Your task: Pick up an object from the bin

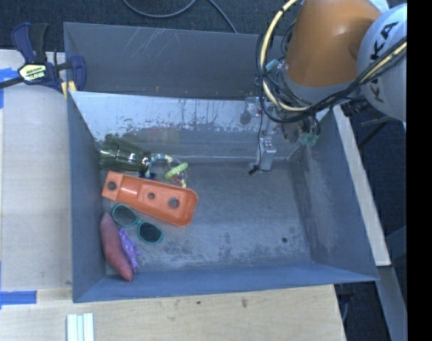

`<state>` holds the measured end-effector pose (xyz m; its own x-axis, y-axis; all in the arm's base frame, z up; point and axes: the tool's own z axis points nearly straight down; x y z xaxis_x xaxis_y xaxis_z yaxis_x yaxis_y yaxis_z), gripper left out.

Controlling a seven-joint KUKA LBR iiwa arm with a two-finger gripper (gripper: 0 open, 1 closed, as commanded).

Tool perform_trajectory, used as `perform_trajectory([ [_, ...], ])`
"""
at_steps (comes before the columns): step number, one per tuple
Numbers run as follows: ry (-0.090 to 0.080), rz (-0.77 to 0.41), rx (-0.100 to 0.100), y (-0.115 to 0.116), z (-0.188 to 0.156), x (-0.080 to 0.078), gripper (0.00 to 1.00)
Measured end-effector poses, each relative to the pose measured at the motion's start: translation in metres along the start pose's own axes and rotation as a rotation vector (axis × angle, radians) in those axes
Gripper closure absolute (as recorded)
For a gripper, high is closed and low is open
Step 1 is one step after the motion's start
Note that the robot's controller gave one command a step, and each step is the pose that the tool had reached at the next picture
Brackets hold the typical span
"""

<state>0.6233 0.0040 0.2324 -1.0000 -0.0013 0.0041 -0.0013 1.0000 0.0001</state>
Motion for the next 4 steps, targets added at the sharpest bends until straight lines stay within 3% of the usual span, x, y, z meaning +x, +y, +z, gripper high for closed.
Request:
perform_trajectory([
  [1, -0.008, 0.0, 0.0, 0.0, -0.005, -0.001, 0.0],
  [2, -0.001, 0.017, 0.0, 0.015, -0.055, 0.004, 0.0],
  [3, -0.025, -0.04, 0.0, 0.032, -0.049, 0.006, 0.0],
  [4, -0.006, 0.009, 0.0, 0.037, -0.004, 0.022, 0.0],
])
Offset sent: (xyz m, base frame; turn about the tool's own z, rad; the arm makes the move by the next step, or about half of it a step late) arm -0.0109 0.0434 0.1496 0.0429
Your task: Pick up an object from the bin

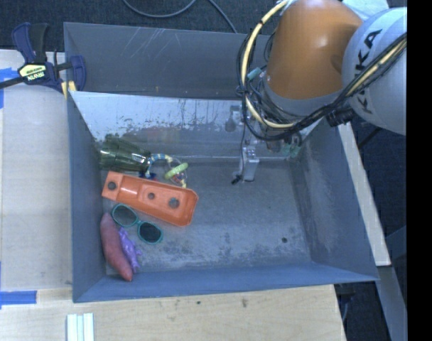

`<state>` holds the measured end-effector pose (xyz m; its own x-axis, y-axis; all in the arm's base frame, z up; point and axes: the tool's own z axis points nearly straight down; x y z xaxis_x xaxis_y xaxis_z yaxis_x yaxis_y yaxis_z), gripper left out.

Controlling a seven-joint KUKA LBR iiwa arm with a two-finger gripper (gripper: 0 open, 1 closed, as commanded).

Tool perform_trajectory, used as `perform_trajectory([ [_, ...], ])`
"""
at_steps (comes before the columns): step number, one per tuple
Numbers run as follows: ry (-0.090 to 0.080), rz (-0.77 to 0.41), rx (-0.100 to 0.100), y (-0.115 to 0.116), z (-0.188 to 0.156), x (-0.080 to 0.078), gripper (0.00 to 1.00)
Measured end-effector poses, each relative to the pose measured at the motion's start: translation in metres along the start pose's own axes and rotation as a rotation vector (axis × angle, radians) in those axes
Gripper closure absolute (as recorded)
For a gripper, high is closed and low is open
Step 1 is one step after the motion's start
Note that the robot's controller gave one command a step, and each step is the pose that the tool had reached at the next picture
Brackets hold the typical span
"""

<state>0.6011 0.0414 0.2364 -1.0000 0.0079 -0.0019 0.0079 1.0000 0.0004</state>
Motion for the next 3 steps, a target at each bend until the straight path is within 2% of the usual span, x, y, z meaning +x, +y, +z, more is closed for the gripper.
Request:
perform_trajectory([
  [1, -0.001, 0.256, -0.001, 0.013, 0.007, 0.017, 0.0],
  [2, -0.004, -0.214, -0.001, 0.079, 0.075, -0.012, 1.0],
  [3, -0.005, -0.21, -0.001, 0.078, 0.073, -0.012, 1.0],
])
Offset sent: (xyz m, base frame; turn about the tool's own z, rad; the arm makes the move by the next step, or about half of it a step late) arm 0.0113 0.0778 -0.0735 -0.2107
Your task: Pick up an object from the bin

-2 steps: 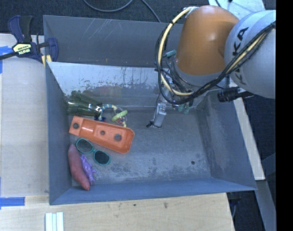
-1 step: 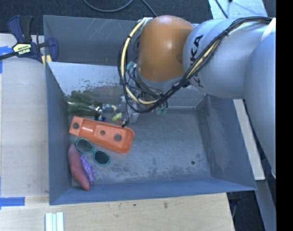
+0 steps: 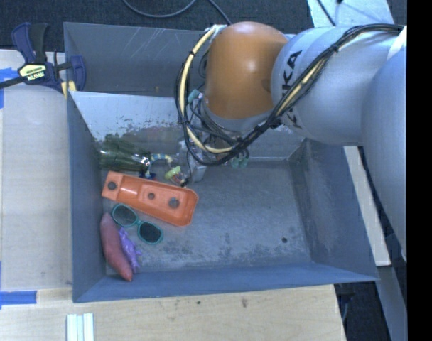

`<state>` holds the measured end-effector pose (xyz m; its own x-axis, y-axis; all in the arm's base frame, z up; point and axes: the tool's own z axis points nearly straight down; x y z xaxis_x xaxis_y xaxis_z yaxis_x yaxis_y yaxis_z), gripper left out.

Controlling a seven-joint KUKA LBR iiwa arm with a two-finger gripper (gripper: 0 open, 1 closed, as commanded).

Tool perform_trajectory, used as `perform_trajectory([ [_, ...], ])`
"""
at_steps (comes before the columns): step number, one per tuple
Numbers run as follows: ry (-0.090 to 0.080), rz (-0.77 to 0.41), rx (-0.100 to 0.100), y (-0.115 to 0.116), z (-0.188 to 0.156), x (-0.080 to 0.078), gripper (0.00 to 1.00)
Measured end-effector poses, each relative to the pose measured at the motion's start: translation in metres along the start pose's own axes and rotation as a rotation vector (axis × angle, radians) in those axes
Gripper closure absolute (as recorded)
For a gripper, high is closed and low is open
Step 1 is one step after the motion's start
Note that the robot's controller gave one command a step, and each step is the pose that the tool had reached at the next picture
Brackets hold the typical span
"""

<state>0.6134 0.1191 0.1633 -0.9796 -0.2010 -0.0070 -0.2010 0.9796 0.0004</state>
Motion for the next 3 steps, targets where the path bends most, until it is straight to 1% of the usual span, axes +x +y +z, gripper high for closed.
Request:
perform_trajectory([
  [1, -0.001, -0.018, 0.0, 0.003, 0.021, -0.009, 1.0],
  [2, 0.001, -0.062, -0.001, 0.002, 0.037, -0.009, 1.0],
  [3, -0.007, 0.016, 0.0, -0.002, 0.022, -0.014, 0.0],
])
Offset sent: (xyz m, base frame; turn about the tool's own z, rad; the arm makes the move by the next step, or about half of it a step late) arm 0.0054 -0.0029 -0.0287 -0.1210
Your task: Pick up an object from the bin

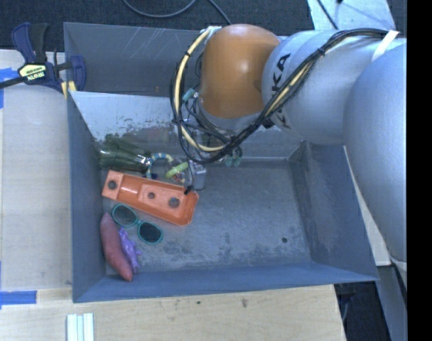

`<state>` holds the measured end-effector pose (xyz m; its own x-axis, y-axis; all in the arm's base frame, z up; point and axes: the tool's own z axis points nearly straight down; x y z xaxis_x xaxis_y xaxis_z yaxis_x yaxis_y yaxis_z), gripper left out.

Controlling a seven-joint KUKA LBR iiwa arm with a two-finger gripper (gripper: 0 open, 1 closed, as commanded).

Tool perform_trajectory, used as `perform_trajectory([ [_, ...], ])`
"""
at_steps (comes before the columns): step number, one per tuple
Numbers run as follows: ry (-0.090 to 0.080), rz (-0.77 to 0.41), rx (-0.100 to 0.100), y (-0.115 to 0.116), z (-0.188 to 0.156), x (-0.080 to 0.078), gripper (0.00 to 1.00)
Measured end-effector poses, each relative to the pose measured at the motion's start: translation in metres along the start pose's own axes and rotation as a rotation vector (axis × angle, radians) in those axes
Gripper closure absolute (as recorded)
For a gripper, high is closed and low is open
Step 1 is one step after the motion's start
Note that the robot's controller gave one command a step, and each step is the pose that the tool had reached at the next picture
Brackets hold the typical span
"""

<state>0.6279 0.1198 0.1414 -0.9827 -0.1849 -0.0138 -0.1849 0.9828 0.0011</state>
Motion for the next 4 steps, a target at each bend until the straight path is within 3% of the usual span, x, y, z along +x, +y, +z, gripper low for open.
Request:
perform_trajectory([
  [2, -0.001, -0.022, 0.0, 0.007, 0.01, 0.006, 0.0],
  [3, -0.001, 0.155, 0.0, 0.027, 0.031, 0.019, 1.0],
  [4, -0.001, 0.155, 0.0, 0.027, 0.031, 0.019, 1.0],
])
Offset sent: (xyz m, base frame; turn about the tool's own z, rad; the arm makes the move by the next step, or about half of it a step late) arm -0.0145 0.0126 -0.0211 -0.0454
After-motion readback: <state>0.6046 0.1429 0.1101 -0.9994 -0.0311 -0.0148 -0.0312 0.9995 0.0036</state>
